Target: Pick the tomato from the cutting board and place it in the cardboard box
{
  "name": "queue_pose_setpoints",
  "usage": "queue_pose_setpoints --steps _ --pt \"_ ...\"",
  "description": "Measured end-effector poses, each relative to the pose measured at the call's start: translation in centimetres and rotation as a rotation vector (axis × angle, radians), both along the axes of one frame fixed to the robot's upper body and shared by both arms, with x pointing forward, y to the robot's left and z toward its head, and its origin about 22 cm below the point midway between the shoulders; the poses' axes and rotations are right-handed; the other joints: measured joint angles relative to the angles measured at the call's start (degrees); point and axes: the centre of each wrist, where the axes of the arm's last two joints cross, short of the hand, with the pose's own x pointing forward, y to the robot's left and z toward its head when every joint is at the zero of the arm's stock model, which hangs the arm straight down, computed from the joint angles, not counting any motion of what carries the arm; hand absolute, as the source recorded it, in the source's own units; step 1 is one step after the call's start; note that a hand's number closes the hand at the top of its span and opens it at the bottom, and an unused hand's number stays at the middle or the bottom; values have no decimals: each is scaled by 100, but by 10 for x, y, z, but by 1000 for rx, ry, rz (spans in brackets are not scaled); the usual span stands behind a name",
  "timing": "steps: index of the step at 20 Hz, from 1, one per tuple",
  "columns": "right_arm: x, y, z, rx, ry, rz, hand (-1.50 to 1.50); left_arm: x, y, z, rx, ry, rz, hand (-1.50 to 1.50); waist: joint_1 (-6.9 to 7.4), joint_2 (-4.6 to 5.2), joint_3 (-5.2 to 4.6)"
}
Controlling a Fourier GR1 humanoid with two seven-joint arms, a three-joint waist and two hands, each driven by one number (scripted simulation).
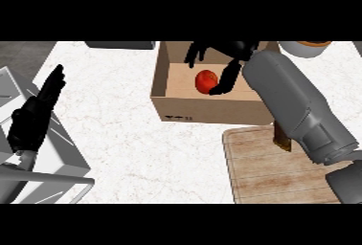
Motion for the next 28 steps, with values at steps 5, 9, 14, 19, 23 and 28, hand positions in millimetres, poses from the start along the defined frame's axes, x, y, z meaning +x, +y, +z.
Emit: queue_pose_setpoints --steps 5,9,14,19,23,28 --pt "-3 16 -18 61 55 -7 -150 -1 1 1 -8 1 -3 0 -12 9 -6" --pt "-1 11 -25 230 118 -73 -150 -2 2 0 0 1 9 0 -37 16 6" --pt "6 -4 -16 433 208 -175 -150 -2 0 2 -9 -6 -4 0 -4 44 -1" --pt "14 -45 -2 604 284 -274 -150 0 -2 5 -15 -7 -18 0 48 83 -8" --pt "17 -87 11 683 284 -382 -150 1 -5 9 -19 -10 -29 0 113 135 -17" --pt "13 -141 29 748 270 -480 -150 3 -10 13 -25 -22 -48 0 210 216 -10"
